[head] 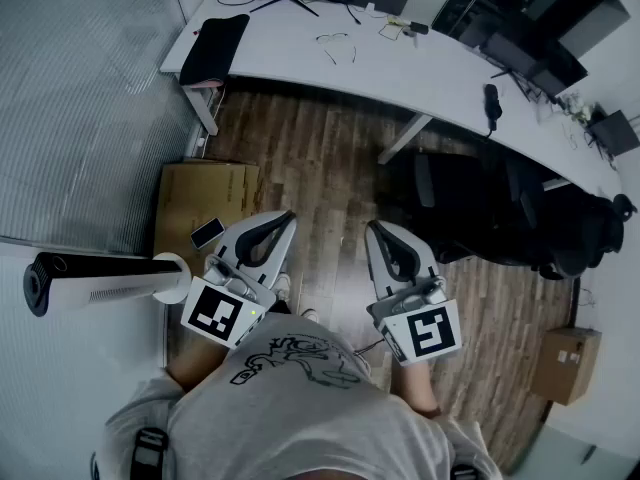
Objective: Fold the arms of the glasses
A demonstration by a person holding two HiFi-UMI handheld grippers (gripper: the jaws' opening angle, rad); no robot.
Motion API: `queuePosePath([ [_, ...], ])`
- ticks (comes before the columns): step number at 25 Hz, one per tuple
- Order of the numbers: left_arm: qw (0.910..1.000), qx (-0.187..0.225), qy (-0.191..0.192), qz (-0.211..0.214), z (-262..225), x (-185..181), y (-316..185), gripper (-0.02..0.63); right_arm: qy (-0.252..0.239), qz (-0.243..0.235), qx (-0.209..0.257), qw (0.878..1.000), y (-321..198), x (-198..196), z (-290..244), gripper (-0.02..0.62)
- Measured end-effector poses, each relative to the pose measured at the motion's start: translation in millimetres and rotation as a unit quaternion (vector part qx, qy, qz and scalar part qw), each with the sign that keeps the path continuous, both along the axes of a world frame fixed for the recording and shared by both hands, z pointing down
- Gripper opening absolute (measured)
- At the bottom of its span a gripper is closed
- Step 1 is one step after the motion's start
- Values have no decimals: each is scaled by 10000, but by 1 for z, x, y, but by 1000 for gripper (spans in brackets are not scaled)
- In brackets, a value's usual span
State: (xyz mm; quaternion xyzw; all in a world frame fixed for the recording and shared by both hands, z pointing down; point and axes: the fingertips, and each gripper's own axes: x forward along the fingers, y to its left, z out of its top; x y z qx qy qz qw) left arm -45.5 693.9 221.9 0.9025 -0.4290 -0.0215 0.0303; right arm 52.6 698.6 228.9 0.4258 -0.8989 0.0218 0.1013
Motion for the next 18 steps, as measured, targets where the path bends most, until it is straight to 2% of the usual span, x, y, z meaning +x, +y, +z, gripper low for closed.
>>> queuePosePath([
  [3, 9997, -166, -158, -22, 9, -12, 1, 21, -23, 5, 51, 10000, 0, -11, -1, 9],
  [13, 9988, -382, -281, 143, 23, -58, -6, 21, -141, 46, 100, 9998, -12, -65, 0, 11],
  [18, 9995, -199, -133, 202, 20, -73, -14, 21, -135, 96, 88, 9998, -15, -81, 4, 10],
])
